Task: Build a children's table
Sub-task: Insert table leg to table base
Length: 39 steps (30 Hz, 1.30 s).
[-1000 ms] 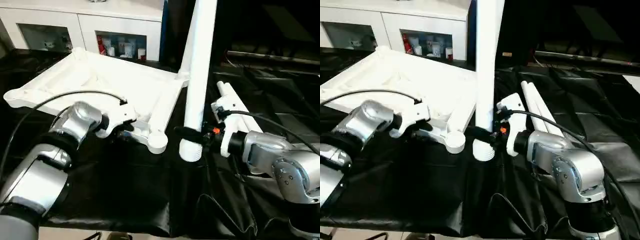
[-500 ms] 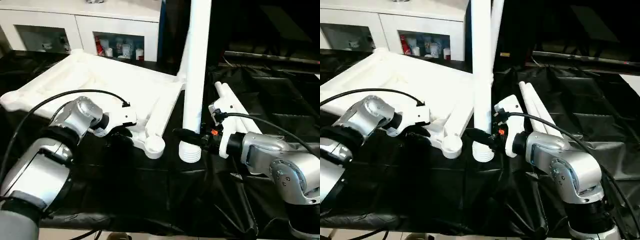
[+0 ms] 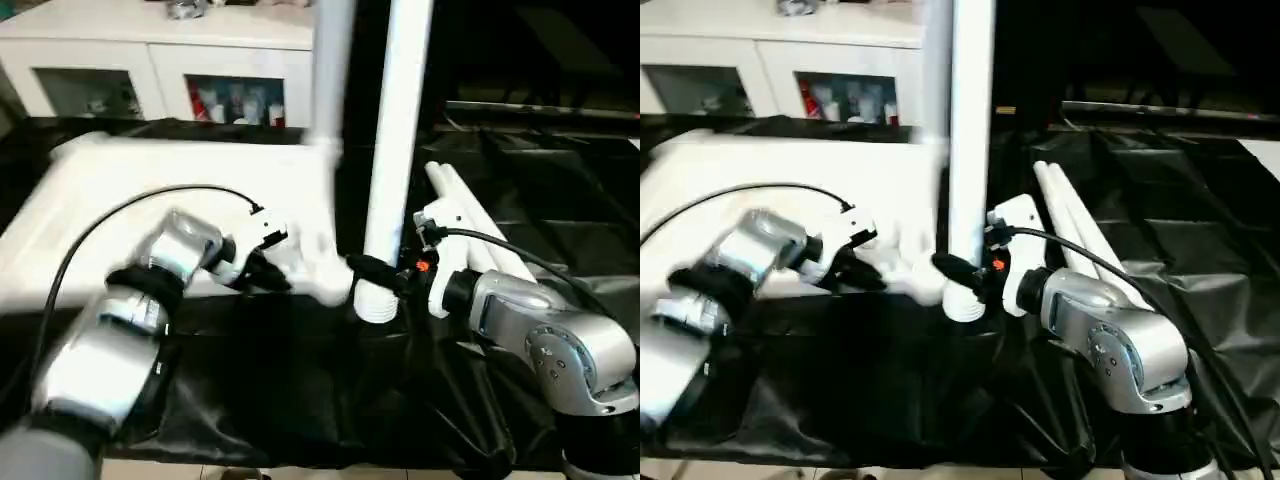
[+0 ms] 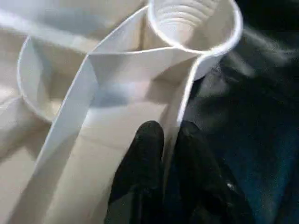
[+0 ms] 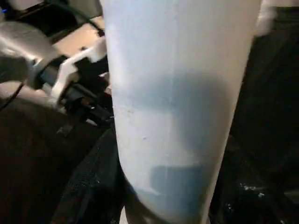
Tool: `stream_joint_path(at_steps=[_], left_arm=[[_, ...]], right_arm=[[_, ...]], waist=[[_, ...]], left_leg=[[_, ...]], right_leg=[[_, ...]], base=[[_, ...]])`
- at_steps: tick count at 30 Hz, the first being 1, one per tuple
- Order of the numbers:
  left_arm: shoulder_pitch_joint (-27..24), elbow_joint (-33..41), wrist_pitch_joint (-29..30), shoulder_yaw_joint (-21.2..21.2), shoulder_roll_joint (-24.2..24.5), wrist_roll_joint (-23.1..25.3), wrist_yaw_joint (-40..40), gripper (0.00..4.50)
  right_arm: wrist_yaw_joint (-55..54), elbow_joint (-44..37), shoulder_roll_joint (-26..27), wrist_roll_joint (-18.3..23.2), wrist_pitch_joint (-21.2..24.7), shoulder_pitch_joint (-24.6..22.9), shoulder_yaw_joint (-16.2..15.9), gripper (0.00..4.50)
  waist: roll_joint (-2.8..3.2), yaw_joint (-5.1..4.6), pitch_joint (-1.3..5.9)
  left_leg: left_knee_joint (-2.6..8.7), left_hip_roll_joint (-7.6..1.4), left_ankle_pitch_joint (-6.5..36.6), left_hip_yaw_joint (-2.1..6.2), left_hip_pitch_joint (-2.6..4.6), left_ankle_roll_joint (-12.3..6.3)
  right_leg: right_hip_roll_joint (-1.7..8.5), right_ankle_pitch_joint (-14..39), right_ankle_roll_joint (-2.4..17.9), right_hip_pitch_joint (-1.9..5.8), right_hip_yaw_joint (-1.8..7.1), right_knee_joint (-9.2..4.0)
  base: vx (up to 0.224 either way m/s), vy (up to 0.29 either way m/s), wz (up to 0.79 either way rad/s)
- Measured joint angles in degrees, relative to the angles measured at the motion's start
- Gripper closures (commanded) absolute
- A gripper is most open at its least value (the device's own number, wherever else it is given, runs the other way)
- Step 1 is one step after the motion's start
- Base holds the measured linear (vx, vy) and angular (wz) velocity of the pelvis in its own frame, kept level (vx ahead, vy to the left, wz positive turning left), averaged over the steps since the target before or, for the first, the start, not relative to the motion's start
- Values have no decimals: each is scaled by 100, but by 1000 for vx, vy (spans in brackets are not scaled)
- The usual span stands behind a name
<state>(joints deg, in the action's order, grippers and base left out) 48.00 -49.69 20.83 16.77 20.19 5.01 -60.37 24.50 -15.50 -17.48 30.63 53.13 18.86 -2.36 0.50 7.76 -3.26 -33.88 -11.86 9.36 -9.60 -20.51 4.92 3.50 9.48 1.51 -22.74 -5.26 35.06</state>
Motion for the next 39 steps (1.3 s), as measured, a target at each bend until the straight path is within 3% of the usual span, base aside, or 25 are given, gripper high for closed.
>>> stream_joint_path(at_steps=[6, 10, 13, 15, 16, 19, 22, 26, 31, 39], left_arm=[[-969, 1468, -441, 5, -6, 152, 569, 438], [-1484, 2345, -149, -25, -109, 56, 644, 450], [-1634, 2680, 144, -32, -122, -29, 716, 450], [-1717, 2856, 341, -88, -119, -88, 717, 450], [-1756, 2949, 454, -117, -116, -118, 694, 403], [-1896, 3306, 560, -98, -34, -194, 556, 385], [-1894, 3500, 613, -65, 54, -176, 582, 343], [-1884, 3524, 660, -44, 175, -135, 571, 342], [-1847, 3676, 886, -44, 278, -151, 491, 342], [-1874, 3725, 1040, 59, 518, -196, 283, 342]], right_arm=[[-287, 118, 262, 22, 11, 31, 164, 259], [-167, 240, 223, -190, -602, 146, 171, 259], [8, 345, 39, -580, -1282, 146, -73, 259], [35, 440, 42, -665, -1437, 150, -109, 259], [8, 519, 101, -642, -1417, 149, -57, 259], [-30, 786, 163, -593, -1330, 153, 63, 259], [183, 1117, 158, -660, -1759, 163, 51, 259], [422, 1617, 160, -841, -2432, 279, 1, 259], [485, 1789, 165, -854, -2491, 571, 29, 259], [627, 2073, 205, -844, -2515, 655, 60, 259]], waist=[[1, 29, 3], [-4, 37, 4], [-5, 35, 4], [-5, 33, 4], [-5, 26, 4], [-5, 23, 4], [-5, 26, 4], [-6, 16, 3], [-9, 14, 3], [-9, 13, 4]], left_leg=[[4, 1, 0, -1, -1, 0], [2, 2, 0, -4, -11, 0], [3, 1, 0, -3, -28, -1], [2, 1, 0, -3, -41, -1], [1, 1, 0, -3, -44, -1], [-1, 1, 0, -3, -57, -1], [1, 0, 0, -3, -56, -1], [0, 1, 0, -3, -56, -2], [0, 1, 0, -3, -52, -2], [-1, 1, 0, -3, -54, -2]], right_leg=[[2, 1, -2, 5, 0, -11], [5, 4, -7, -1, 0, -11], [4, 6, -9, -14, -2, -11], [4, 6, -9, -25, -2, -11], [4, 6, -9, -28, -2, -11], [3, 7, -11, -39, -1, -12], [2, 9, -13, -39, -2, -11], [3, 9, -14, -38, -2, -11], [2, 8, -13, -36, -2, -8], [2, 8, -13, -36, -2, -9]], base=[[0, 0, 0], [0, 0, 0], [0, 0, 0], [0, 0, 0], [0, 0, 0], [0, 0, 0], [0, 0, 0], [0, 0, 0], [0, 0, 0], [0, 0, 0]])
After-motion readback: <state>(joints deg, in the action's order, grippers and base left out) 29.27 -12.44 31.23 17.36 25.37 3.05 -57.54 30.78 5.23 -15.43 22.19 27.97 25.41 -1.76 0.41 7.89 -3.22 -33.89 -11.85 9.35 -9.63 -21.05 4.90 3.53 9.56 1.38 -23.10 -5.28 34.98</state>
